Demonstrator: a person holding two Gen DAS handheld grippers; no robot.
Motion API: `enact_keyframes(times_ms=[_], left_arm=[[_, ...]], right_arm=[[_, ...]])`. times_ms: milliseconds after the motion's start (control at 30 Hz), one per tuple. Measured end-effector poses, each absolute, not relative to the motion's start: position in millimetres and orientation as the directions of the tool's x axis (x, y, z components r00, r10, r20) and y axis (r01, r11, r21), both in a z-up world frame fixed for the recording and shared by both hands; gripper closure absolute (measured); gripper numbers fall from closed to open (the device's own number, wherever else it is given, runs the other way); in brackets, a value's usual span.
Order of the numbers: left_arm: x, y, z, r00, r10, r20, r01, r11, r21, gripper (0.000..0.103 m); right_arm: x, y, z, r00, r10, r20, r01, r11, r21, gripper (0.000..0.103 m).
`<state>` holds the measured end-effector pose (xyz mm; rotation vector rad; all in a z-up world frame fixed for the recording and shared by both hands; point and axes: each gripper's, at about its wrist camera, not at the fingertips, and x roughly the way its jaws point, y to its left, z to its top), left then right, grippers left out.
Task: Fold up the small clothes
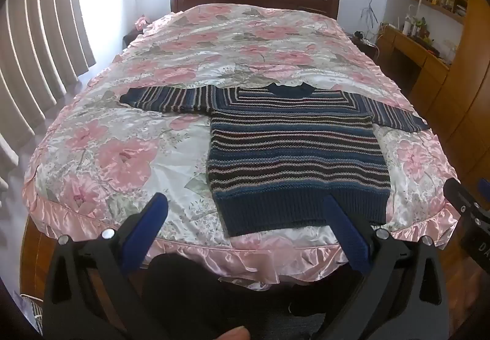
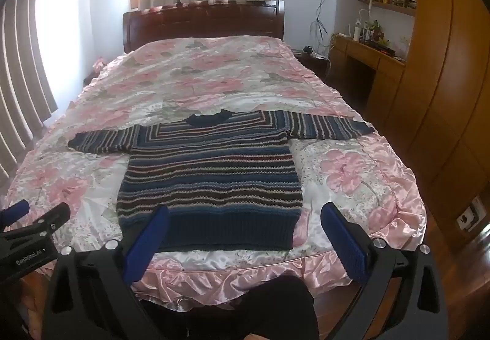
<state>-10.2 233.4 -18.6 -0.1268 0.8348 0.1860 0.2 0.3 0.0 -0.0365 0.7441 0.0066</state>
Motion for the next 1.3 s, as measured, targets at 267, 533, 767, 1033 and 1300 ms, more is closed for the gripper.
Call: enact_keyframes(times_ms=[267, 533, 767, 1033, 1300], left_arm=[[-9.1, 233.0, -19.3, 0.653, 0.115, -0.748, -0.212, 0.977, -0.035, 0.003], [-7.3, 231.3, -19.7, 0.654, 0.111, -0.749, -0.207, 0.978, -0.036, 0.003], [-5.1, 230.4, -18.8, 0.654, 0.111, -0.749, -0.207, 0.978, -0.036, 0.003], [-6.3, 229.6, -18.3, 0.655, 0.11, -0.748, -0.206, 0.978, -0.037, 0.003], [-7.7, 229.5, -18.7, 0.656, 0.112, -0.746, -0.207, 0.978, -0.036, 0.003]], right_arm=[[0.3, 0.3, -0.1, 0.736, -0.005, -0.677, -0.019, 0.999, -0.028, 0.004], [0.1, 0.1, 0.0, 0.737, -0.006, -0.676, -0.018, 0.999, -0.028, 0.004], [-1.4, -1.6, -5.2, 0.742, -0.008, -0.671, -0.014, 1.0, -0.028, 0.004], [-1.4, -1.0, -5.0, 0.742, -0.01, -0.67, -0.013, 0.999, -0.03, 0.004], [0.7, -6.8, -0.3, 0.747, -0.013, -0.665, -0.011, 0.999, -0.032, 0.004]])
